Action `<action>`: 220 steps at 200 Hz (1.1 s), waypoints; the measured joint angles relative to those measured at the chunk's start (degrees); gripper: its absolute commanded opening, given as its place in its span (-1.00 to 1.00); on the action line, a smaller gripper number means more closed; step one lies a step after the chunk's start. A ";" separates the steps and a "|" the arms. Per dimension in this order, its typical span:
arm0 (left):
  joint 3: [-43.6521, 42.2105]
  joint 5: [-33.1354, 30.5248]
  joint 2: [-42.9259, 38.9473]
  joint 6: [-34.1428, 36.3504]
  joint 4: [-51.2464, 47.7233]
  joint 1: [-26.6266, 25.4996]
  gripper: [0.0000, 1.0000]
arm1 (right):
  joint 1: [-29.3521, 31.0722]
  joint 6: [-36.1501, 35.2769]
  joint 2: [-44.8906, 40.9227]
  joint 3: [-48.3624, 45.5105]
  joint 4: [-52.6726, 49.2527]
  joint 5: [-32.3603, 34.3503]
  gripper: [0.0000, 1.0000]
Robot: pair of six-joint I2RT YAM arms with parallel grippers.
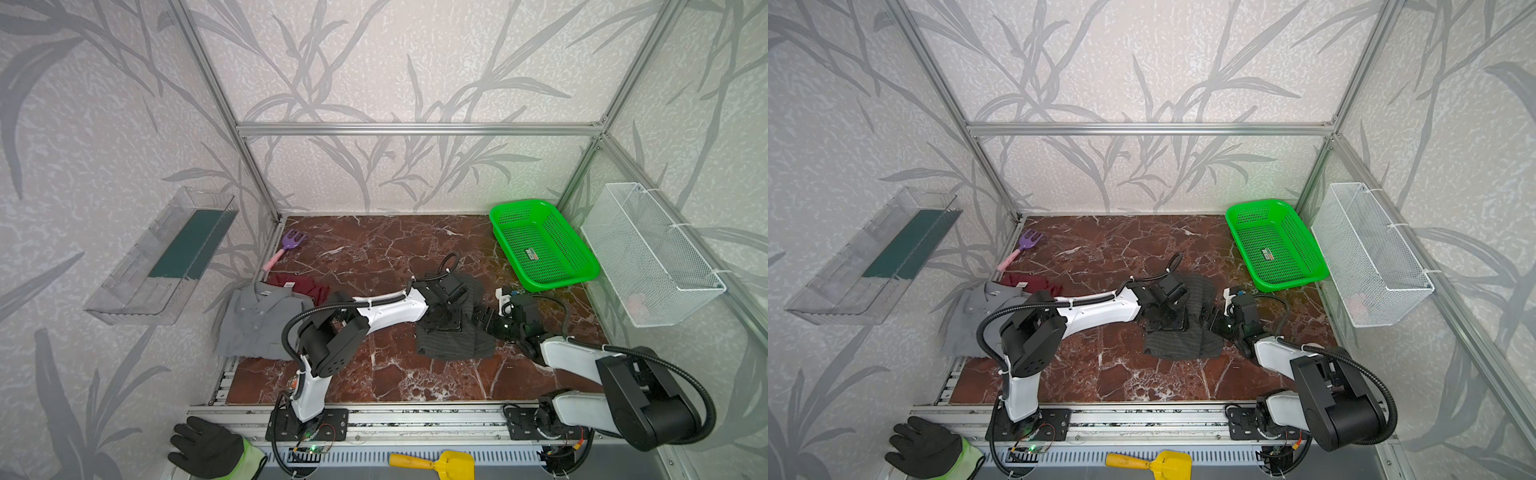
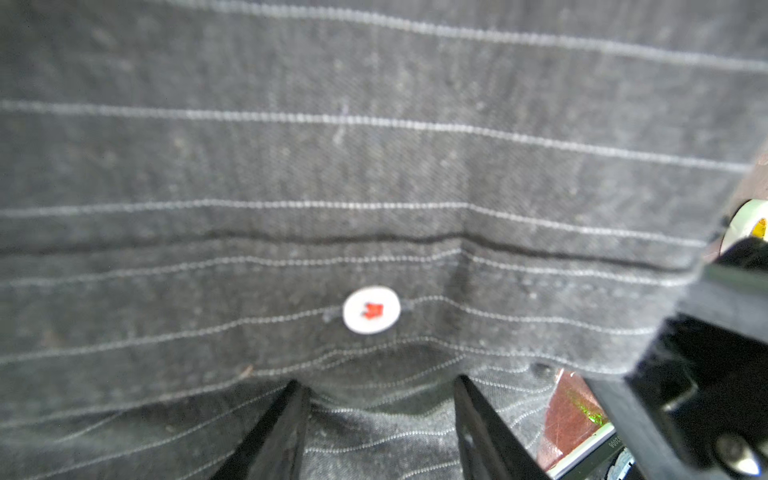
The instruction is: Fold and stack the long sleeve shirts
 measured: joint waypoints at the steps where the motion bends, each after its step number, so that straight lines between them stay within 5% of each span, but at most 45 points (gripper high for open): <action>1: -0.02 0.00 0.00 0.00 0.02 0.02 0.14 | 0.00 0.04 -0.17 -0.11 -0.02 0.02 0.46; 78: -3.15 1.25 -1.51 0.22 -1.66 4.50 0.14 | -0.04 -2.01 -15.54 -5.03 -2.05 2.03 0.60; 107: -1.90 1.42 -1.14 0.31 -4.15 5.40 0.14 | -0.04 -2.73 -9.01 -3.87 -1.03 -0.15 0.62; 122: -0.66 1.22 -0.55 0.87 -5.75 5.53 0.14 | -0.04 -2.73 -3.65 -3.17 1.51 -2.73 0.85; 220: -3.56 1.79 -2.10 5.29 -10.80 9.55 0.14 | 9.70 -4.87 10.58 -0.72 20.13 -2.51 0.85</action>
